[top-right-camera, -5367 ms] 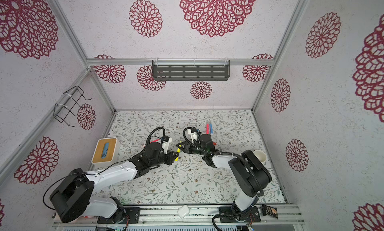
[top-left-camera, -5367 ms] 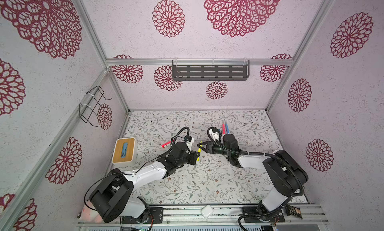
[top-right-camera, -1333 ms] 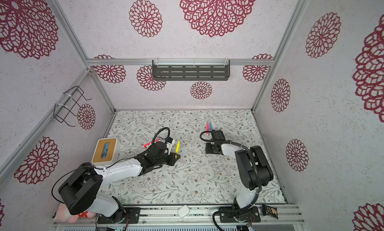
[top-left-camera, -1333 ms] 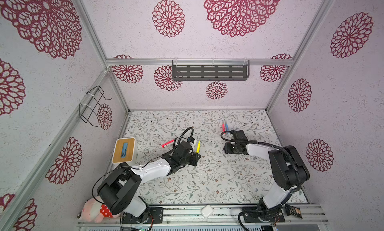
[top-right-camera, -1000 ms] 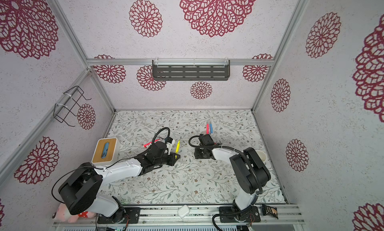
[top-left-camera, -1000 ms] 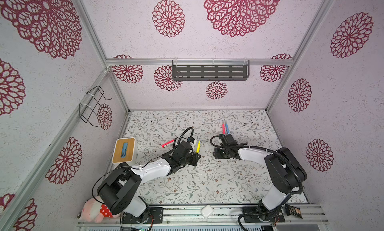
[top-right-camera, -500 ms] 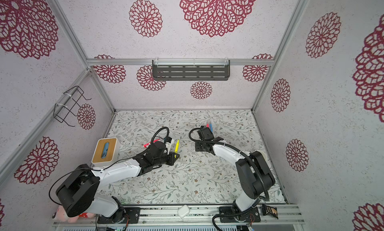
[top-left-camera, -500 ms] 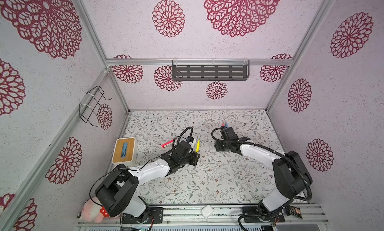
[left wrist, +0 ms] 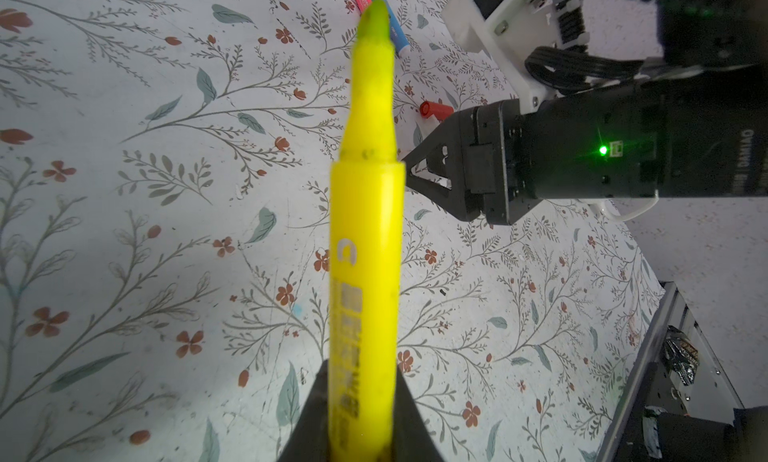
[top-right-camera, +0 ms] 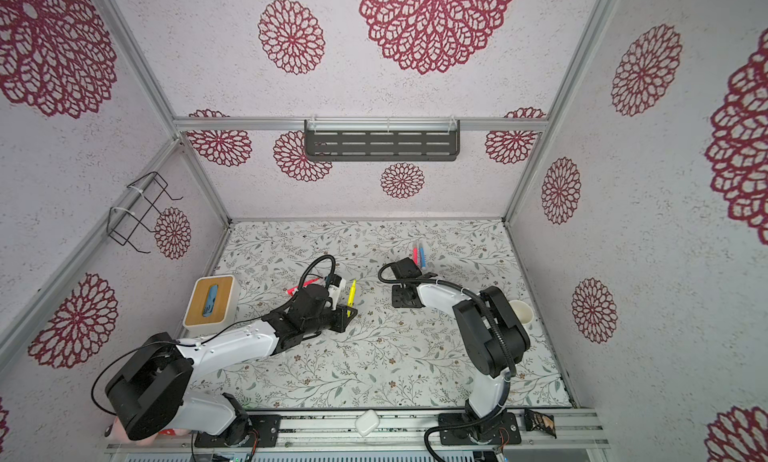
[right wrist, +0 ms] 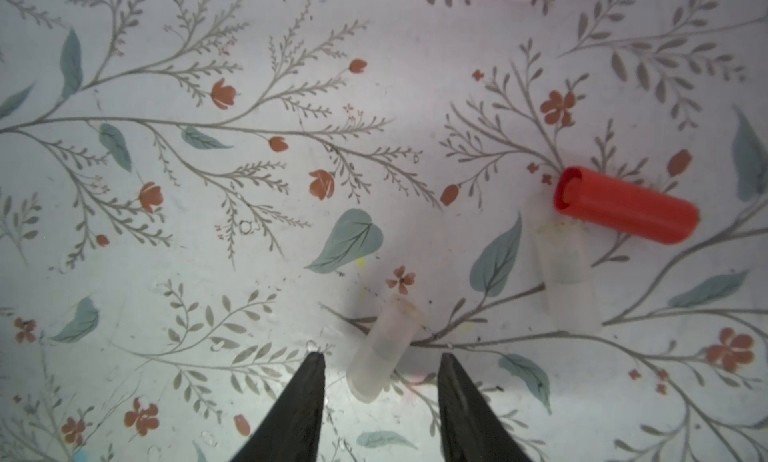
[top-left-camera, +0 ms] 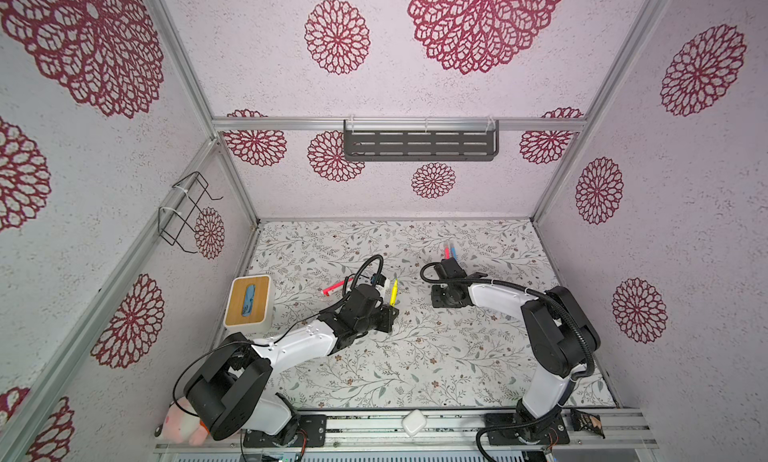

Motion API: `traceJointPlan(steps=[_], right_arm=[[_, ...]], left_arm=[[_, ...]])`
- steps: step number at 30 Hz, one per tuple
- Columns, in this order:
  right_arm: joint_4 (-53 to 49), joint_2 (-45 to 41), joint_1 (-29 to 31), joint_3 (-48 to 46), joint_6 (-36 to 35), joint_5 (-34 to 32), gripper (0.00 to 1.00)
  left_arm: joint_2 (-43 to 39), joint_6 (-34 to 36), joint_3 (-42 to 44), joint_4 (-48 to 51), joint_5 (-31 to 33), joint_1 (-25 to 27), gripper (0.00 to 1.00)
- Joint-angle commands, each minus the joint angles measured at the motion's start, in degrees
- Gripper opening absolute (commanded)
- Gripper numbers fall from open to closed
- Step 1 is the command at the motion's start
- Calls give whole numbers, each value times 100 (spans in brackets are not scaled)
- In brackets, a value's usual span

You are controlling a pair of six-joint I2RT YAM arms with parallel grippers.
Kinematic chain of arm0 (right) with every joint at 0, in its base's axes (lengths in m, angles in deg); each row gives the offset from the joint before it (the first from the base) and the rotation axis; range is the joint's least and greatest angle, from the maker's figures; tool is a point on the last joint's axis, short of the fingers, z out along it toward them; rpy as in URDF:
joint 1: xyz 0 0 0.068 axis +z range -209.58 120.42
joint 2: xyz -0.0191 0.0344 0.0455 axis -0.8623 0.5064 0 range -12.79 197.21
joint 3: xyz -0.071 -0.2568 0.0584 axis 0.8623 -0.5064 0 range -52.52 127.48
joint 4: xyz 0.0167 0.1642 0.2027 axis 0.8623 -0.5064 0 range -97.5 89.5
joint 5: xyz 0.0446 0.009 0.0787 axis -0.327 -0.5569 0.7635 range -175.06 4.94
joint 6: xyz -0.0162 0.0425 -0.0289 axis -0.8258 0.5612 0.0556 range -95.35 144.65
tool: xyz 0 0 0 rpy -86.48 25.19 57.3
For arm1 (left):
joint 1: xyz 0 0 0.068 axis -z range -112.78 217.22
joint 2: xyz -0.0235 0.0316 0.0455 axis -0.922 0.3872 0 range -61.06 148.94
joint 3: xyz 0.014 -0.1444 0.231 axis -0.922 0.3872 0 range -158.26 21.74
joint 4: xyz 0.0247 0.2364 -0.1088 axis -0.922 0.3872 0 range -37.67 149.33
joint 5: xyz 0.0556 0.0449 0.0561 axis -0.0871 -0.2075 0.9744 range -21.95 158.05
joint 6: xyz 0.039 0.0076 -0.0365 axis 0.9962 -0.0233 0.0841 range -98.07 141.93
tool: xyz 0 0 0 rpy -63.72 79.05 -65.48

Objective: Insert the pens into the pen caps

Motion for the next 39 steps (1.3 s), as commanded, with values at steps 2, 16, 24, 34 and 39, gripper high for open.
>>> traceJointPlan(steps=[2,16,24,34,39], right_arm=[[-54,198,-86,313,55,-28,46],[3,650,-27,796,-137,565,47],[226,507,255,571,-68,836,47],[244,279,528,227,93,720,46],[341,-92,577,-215,203,594,46]], left_arm=[[-113,49,72,-115,82,10,0],[-124,96,70,-97,148,2,0],[-48,126,43,-106,157,1,0],[-78,96,135,-155,182,1,0],[-26,91,145,-205,153,1,0]])
